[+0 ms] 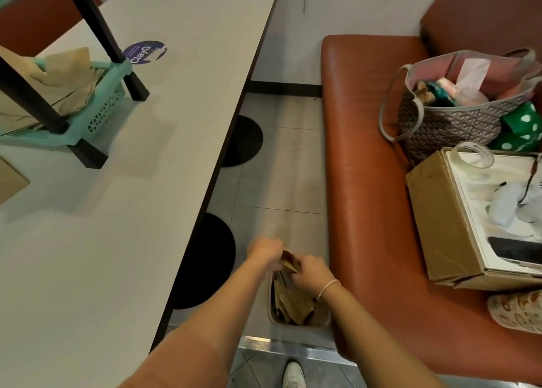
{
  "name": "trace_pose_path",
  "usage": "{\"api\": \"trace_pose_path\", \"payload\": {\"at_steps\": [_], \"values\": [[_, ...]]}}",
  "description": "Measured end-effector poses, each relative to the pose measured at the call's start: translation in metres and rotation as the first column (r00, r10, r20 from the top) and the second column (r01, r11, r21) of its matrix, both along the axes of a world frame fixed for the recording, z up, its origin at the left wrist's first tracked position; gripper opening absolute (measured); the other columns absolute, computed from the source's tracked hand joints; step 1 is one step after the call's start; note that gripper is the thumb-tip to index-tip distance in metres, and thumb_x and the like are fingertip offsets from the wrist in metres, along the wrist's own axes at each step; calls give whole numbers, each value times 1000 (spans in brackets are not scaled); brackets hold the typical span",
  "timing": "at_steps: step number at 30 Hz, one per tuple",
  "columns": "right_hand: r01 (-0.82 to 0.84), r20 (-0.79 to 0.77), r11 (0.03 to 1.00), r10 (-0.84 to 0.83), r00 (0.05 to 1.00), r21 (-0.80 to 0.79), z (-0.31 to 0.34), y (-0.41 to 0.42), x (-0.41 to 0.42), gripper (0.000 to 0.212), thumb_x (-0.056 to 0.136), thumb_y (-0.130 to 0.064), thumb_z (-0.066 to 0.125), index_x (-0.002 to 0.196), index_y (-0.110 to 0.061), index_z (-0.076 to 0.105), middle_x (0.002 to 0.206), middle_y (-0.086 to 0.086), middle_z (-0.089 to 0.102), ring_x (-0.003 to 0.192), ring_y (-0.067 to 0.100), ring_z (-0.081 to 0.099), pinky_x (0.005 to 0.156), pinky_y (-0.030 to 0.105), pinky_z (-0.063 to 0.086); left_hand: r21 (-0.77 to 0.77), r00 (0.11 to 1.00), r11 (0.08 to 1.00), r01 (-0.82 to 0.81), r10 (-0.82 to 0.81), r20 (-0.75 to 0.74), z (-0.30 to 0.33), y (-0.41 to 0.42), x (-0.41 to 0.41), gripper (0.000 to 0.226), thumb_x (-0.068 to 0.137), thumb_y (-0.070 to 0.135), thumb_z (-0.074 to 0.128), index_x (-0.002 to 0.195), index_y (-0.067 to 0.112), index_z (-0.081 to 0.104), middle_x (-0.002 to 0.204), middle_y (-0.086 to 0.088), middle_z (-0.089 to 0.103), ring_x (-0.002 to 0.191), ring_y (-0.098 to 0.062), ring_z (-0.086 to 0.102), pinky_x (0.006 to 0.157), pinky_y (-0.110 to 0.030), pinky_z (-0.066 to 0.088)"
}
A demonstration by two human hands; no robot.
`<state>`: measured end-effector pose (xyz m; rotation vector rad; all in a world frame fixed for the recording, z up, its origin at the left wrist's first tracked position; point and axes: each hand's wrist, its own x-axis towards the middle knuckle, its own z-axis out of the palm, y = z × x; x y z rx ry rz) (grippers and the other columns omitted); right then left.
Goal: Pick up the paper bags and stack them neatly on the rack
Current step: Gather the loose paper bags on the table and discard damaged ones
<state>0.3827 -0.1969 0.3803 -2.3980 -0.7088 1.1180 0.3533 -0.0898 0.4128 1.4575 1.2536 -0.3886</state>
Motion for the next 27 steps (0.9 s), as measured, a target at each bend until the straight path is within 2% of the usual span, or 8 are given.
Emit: {"api": "trace_pose_path", "payload": {"at_steps": [2,3,6,9,13,18,23,27], "values": [[28,93,996,-19,996,-88,-10,-3,-4,30,89,-8,43,113,-10,60,106,16,66,97,32,61,83,34,50,-99,1000,995,-12,14,16,0,-4,-3,15,94,17,51,100,3,54,104,-15,60,98,-28,62,88,-42,54],[48,94,992,-38,995,-116,-14,-7,-6,34,89,-6,41,116,-12,59,108,16,65,99,32,62,84,35,51,-105,1000,994,6,-5,10,0,-5,-4,24,95,22,51,110,4,52,111,-15,58,106,-30,59,92,-43,52],[71,86,972,-52,995,-226,-29,-18,-9,37,91,-6,37,122,-13,54,117,14,60,107,31,58,87,35,48,21,994,994,105,-104,-35,-3,1,-11,49,95,36,50,133,5,43,129,-14,51,117,-30,52,98,-41,47],[82,85,950,-59,995,-303,-43,-26,-12,35,92,-7,35,123,-11,51,121,15,57,112,31,55,89,34,46,124,982,975,184,-177,-69,-8,10,-16,51,97,36,47,137,7,41,136,-12,47,120,-28,50,100,-39,45],[93,68,930,-74,995,-354,-58,-30,-14,36,92,-8,35,126,-10,48,123,16,57,113,32,55,89,34,45,181,971,954,237,-227,-78,-9,16,-19,51,97,36,48,139,9,38,140,-11,44,122,-27,49,100,-36,45],[105,33,934,-100,994,-342,-60,-31,-16,47,93,-16,44,139,-13,37,128,15,54,116,30,53,93,32,44,192,963,943,270,-264,-61,-5,18,-23,54,97,33,49,143,9,34,144,-11,40,129,-27,43,101,-32,39],[124,44,964,-116,992,-235,-37,-19,-12,41,92,-15,48,133,-16,51,129,8,57,119,23,53,102,29,43,204,944,922,329,-330,-31,15,21,-25,53,97,34,49,141,8,36,144,-12,40,130,-27,42,102,-32,37],[151,126,978,-133,983,-146,-1,1,-10,32,90,-15,49,120,-15,61,119,10,63,111,24,58,97,31,46,246,931,907,341,-363,45,43,27,-30,50,96,33,50,138,9,41,141,-10,44,127,-26,45,100,-31,38]]}}
